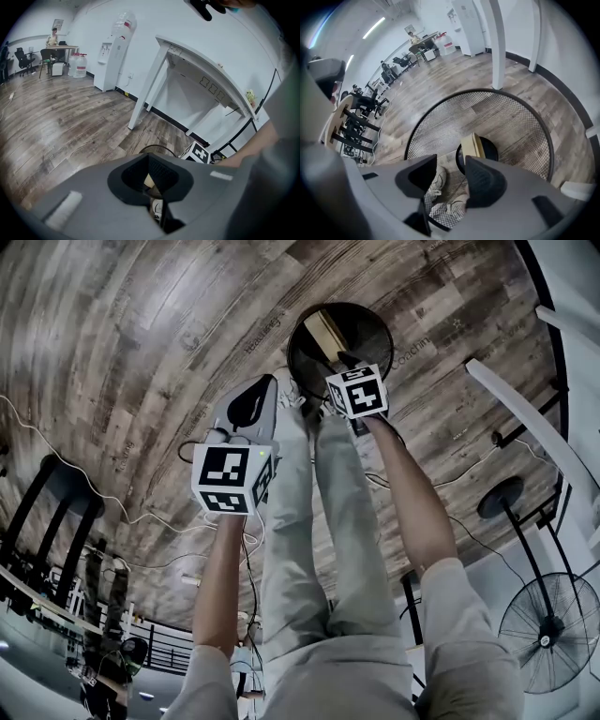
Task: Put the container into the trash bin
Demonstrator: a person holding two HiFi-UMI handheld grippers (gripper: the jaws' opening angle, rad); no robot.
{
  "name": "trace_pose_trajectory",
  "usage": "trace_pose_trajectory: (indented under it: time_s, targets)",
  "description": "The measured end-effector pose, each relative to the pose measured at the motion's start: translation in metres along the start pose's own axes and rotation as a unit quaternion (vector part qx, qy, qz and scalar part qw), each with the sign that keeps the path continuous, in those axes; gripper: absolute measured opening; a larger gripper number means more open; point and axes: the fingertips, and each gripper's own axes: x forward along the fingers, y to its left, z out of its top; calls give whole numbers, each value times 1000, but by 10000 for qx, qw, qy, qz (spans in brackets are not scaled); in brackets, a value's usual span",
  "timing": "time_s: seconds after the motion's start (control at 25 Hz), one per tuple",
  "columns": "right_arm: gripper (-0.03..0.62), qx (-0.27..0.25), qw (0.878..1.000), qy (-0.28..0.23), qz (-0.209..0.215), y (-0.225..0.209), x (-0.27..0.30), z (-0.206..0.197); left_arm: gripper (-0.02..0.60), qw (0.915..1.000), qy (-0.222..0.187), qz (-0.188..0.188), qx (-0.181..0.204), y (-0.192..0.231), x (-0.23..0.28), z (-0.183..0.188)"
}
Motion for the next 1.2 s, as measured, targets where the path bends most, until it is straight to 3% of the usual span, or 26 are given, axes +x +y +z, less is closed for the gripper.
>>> trace_pose_trajectory:
  time_s: [0.48,0.88,1.2]
  targets:
    - [162,316,9975,-637,48,8,-49,16,11,9998,-10,-45,170,-18,0,17]
    - [67,507,9927,-1087,-155,15,-109,20,11,9994,22,-127,307,-40,-7,32]
    - [32,570,9856,-1569,-262,18,-173,27,11,9989,58,-162,434,-62,-18,47]
